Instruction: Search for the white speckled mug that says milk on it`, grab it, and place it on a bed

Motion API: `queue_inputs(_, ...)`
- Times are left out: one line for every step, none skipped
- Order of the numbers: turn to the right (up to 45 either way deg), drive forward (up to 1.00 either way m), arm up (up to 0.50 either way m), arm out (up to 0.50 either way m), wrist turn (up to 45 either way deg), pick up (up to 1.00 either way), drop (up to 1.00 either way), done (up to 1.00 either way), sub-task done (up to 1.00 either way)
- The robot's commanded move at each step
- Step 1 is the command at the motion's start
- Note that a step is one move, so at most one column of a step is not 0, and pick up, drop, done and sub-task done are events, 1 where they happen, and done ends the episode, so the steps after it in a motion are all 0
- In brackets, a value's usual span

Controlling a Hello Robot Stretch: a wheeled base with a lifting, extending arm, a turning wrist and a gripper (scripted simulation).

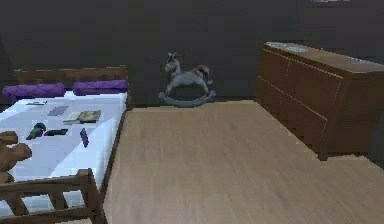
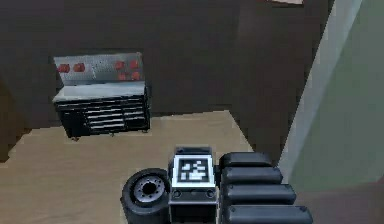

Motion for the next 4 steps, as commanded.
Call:
queue_inputs(0.0,0.75,0.00,0.00,0.0,0.00,0.00,0.00,0.00)
queue_inputs(-9.0,0.00,0.00,0.00,0.0,0.00,0.00,0.00,0.00)
queue_inputs(0.0,1.00,0.00,0.00,0.0,0.00,0.00,0.00,0.00)
queue_inputs(0.0,0.40,0.00,0.00,0.0,0.00,0.00,0.00,0.00)
